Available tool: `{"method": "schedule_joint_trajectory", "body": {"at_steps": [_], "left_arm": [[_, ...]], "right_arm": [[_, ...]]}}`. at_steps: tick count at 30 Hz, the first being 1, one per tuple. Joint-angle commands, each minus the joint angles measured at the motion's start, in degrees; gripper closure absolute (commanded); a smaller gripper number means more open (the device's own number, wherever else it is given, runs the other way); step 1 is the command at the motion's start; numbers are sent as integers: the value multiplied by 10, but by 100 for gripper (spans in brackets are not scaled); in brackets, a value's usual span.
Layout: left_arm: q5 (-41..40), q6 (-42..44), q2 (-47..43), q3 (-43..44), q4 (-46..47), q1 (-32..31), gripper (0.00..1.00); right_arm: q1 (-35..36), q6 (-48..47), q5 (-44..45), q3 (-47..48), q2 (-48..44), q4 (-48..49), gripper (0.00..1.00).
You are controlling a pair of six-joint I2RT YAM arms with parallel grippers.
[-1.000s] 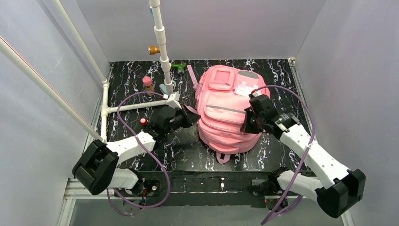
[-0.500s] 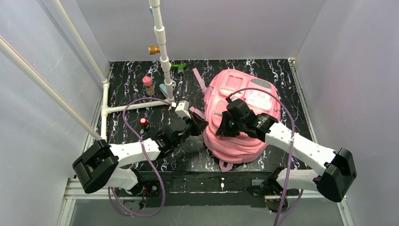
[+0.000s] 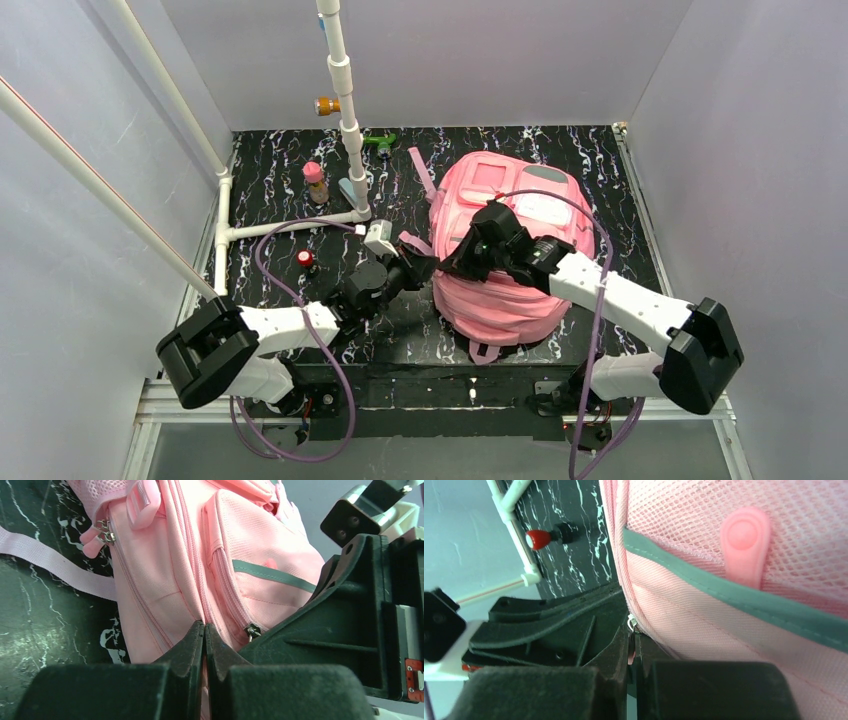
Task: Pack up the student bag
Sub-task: Unzip the student bag at the center of the board.
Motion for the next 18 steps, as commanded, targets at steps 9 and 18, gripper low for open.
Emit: {"method": "schedule_joint_trajectory", "body": {"at_steps": [9,18], "left_arm": [[41,1,-27,-10,121,-32,100],[71,-23,-80,-27,41,-30,43]], "right_arm": [[-4,147,47,101,40,175,99],[-26,182,49,17,-22,212,99]]}}
